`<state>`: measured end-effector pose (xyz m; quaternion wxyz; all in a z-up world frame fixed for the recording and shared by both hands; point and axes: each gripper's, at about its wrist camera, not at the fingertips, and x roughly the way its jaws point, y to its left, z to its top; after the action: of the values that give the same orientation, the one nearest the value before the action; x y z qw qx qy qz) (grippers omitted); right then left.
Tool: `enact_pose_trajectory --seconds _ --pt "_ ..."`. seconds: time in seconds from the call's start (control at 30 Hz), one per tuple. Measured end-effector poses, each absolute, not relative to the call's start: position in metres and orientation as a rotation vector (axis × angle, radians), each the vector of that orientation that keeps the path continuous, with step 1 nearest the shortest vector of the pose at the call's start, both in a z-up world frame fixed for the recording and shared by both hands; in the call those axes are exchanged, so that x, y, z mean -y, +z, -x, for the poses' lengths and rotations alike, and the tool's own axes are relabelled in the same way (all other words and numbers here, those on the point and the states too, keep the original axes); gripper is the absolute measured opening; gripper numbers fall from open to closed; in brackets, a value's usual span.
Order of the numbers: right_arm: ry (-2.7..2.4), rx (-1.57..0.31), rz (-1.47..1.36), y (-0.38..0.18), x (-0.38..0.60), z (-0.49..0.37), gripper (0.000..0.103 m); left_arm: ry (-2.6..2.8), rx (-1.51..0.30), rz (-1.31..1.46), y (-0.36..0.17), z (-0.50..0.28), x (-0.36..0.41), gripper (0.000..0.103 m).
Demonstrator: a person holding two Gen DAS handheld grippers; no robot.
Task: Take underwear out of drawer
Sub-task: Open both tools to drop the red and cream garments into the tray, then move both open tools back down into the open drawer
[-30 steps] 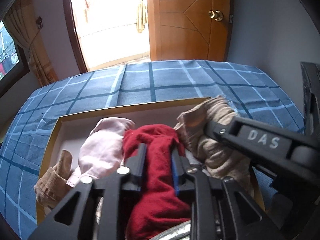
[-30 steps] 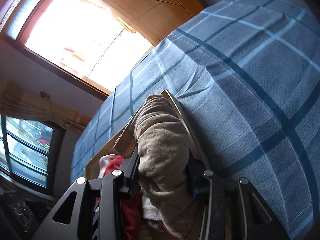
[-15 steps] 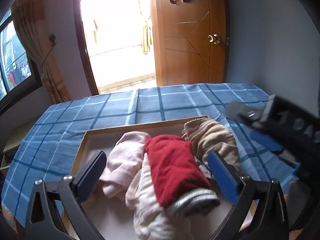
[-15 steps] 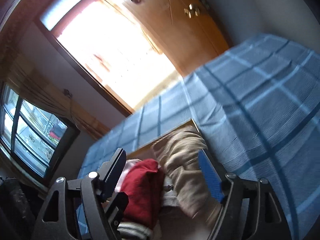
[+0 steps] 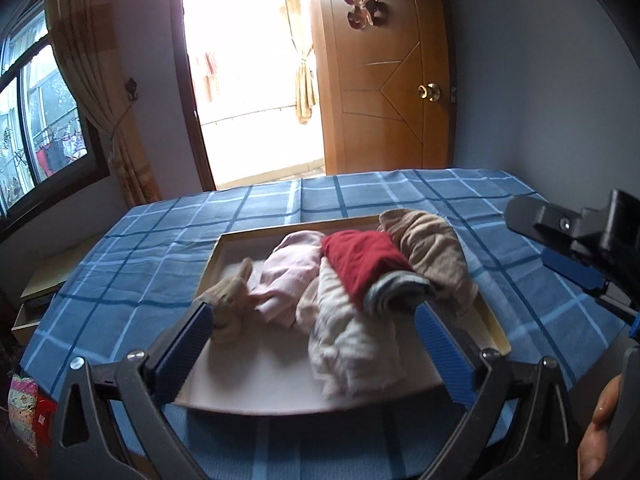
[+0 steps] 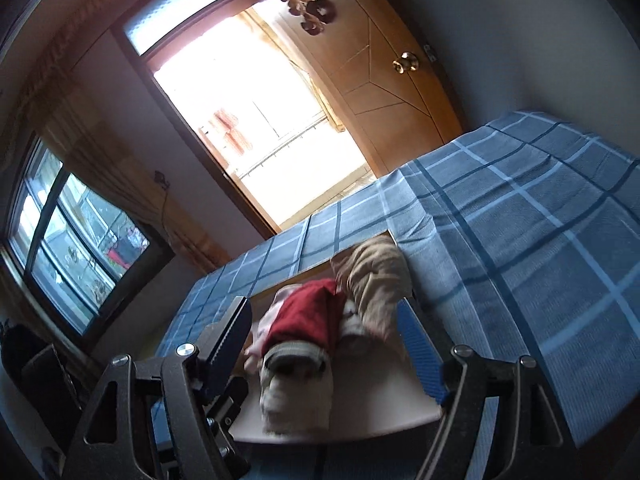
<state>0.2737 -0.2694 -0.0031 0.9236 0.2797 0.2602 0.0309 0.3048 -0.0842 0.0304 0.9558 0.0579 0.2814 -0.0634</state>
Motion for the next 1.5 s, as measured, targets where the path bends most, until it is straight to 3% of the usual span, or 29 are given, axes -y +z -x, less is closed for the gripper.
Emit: enact_pose_trajectory --seconds 1.5 --pt "0.102 -0.556 -0.45 -0.039 0.214 -0.088 0.077 -0.099 -0.62 -0.084 -0.022 -0.16 0.02 0.103"
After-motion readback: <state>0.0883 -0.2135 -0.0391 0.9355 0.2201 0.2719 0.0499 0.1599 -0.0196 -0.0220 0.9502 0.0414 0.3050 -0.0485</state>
